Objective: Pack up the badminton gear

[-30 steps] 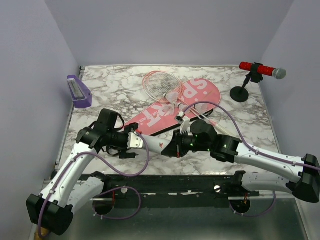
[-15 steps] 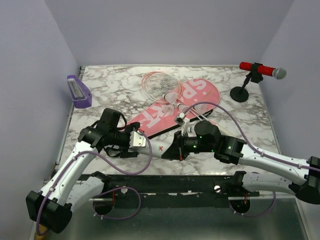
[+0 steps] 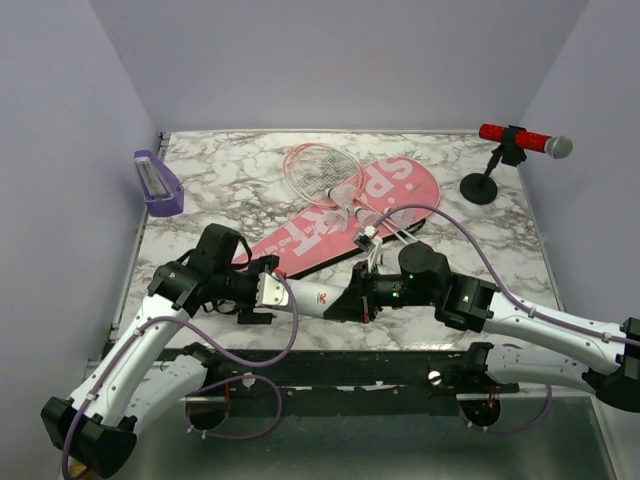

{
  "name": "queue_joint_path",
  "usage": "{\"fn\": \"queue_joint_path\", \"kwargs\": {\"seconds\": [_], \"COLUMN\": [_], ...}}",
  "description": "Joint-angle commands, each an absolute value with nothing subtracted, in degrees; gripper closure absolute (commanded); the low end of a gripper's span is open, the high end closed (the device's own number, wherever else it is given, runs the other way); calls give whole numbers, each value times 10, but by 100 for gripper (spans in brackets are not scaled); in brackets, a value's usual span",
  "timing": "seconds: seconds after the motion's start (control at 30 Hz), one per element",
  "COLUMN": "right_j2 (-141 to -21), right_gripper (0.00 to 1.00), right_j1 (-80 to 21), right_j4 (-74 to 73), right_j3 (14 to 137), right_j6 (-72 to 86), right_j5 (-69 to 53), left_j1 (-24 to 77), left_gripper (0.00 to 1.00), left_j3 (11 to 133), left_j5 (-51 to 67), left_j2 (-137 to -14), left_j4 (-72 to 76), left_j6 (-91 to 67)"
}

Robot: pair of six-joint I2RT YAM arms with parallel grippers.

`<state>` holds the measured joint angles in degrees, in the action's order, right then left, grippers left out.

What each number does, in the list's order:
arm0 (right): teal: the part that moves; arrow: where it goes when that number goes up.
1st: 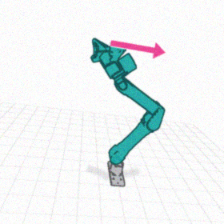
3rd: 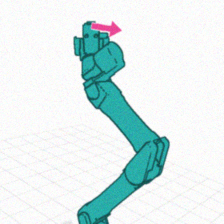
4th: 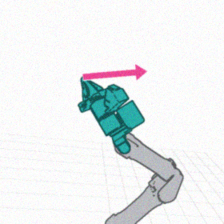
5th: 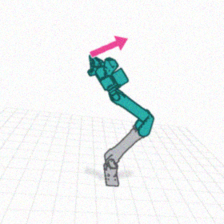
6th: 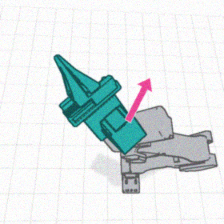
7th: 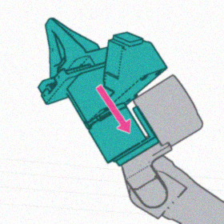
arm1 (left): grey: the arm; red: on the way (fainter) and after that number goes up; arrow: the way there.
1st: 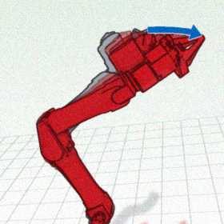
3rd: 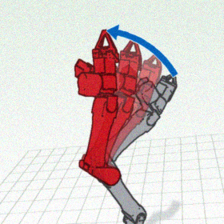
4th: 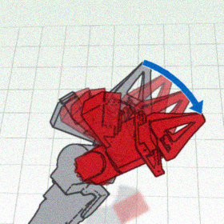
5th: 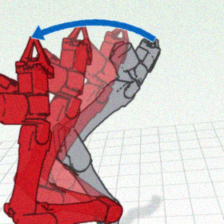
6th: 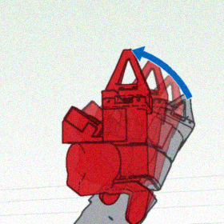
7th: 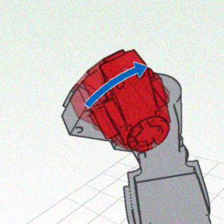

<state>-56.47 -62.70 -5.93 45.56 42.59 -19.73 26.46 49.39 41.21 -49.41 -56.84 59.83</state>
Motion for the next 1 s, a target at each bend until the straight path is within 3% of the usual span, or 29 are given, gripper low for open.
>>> {"fn": "queue_joint_path", "kwargs": {"seconds": [0.0,0.1,0.2,0.3,0.5,0.6,0.77,0.87,0.97], "right_j2": [-559,-557,-558,-557,-532,-508,-521,-576,-637], "right_gripper": [97,82,58,40,36,28,26,23,23], "right_j1": [-632,-632,-632,-632,-633,-632,-627,-572,-431], "right_j4": [-38,-51,-71,-100,-211,-300,-388,-399,-361], "right_j3": [453,459,475,507,587,635,650,639,626], "right_j6": [418,413,407,396,361,357,376,384,370], "right_j5": [-207,-196,-171,-137,-15,132,314,311,181], "left_j1": [276,276,278,277,276,276,276,277,277], "left_gripper": [12,22,27,31,36,37,37,41,42], "left_j3": [461,433,407,384,340,335,348,358,362], "left_j5": [423,422,422,421,401,387,391,397,400], "left_j2": [-444,-405,-374,-364,-345,-340,-353,-364,-359], "left_j4": [-588,-577,-565,-557,-529,-515,-506,-504,-510], "left_j6": [569,551,539,534,543,554,565,566,570]}}
